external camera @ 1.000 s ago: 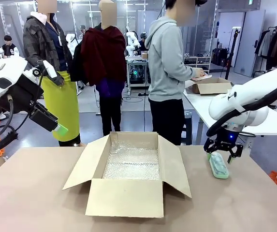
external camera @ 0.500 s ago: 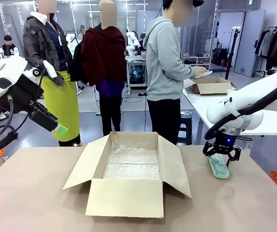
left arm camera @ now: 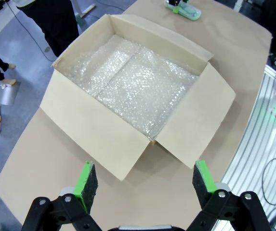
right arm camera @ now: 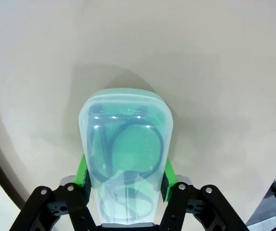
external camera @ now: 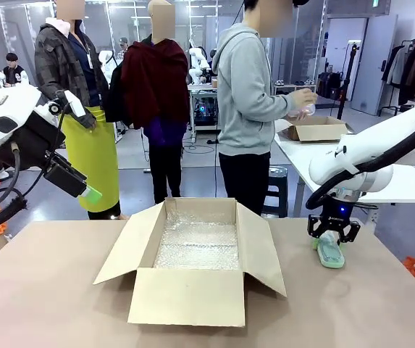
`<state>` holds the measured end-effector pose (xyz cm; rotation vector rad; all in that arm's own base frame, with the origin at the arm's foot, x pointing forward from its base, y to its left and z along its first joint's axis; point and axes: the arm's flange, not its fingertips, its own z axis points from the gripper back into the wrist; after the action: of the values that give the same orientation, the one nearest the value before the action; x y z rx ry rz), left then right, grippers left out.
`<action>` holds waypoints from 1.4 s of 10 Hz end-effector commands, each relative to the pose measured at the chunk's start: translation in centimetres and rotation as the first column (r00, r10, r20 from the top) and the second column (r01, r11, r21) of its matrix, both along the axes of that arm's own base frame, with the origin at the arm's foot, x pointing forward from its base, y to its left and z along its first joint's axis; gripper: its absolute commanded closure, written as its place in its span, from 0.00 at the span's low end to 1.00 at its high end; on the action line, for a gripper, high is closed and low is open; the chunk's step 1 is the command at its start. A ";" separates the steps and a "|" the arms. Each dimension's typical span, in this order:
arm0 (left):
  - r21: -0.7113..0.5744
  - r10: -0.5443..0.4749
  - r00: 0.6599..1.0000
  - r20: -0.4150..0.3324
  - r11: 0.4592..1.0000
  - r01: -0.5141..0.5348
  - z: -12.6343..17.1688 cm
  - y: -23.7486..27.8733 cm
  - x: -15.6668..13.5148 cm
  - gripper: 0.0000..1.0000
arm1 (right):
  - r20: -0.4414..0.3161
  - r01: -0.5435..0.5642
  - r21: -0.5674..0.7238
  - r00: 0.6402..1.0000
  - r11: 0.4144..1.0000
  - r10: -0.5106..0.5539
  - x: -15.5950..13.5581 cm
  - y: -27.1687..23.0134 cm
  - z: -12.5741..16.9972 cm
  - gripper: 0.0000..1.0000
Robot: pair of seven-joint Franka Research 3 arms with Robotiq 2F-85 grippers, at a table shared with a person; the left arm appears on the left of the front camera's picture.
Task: Pack the glasses set securely to prepare it for shipping.
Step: Place the Glasses case inside the Package Box.
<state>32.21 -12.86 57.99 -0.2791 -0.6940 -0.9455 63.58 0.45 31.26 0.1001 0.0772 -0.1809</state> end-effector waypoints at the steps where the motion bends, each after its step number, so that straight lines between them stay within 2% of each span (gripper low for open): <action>1: -0.001 0.002 1.000 0.011 1.000 -0.002 0.2 0.0 0.1 0.00 | -0.020 0.021 -0.048 1.000 0.999 -0.022 0.1 0.9 0.2 0.58; 2: -0.001 0.002 1.000 0.011 1.000 -0.002 0.2 0.0 0.1 0.00 | -0.020 0.019 -0.051 1.000 0.999 -0.020 -0.1 1.0 0.7 0.69; 3: -0.001 0.002 1.000 0.011 1.000 -0.002 0.2 0.0 0.1 0.00 | -0.015 0.008 -0.051 1.000 0.999 -0.009 -0.7 1.2 1.9 0.62; 6: -0.001 0.002 1.000 0.011 1.000 -0.002 0.2 0.0 0.1 0.00 | 0.002 -0.137 -0.042 0.991 0.990 0.137 -3.4 2.9 8.0 0.62; 8: -0.001 0.002 1.000 0.011 1.000 -0.002 0.2 0.0 0.1 0.00 | 0.035 -0.184 -0.046 0.982 0.982 0.186 -4.7 3.7 10.5 0.62; 10: -0.001 0.002 1.000 0.011 1.000 -0.002 0.2 0.0 0.1 0.00 | 0.063 -0.201 -0.060 0.977 0.978 0.205 -5.8 4.4 11.2 0.62; 11: -0.001 0.002 1.000 0.011 1.000 -0.002 0.2 0.0 0.1 0.00 | 0.103 -0.185 -0.038 0.977 0.982 0.188 -6.5 4.3 11.3 0.62; 12: -0.001 0.002 1.000 0.011 1.000 -0.002 0.2 0.0 0.1 0.00 | 0.045 -0.176 -0.042 0.983 0.983 0.178 -4.7 4.5 12.3 0.62; 14: -0.001 0.002 1.000 0.011 1.000 -0.002 0.2 0.0 0.1 0.00 | 0.045 -0.176 -0.042 0.983 0.983 0.178 -4.7 4.5 12.3 0.62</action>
<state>32.22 -12.86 58.00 -0.2788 -0.6940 -0.9455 58.55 4.80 43.18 0.0605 0.0252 -0.0027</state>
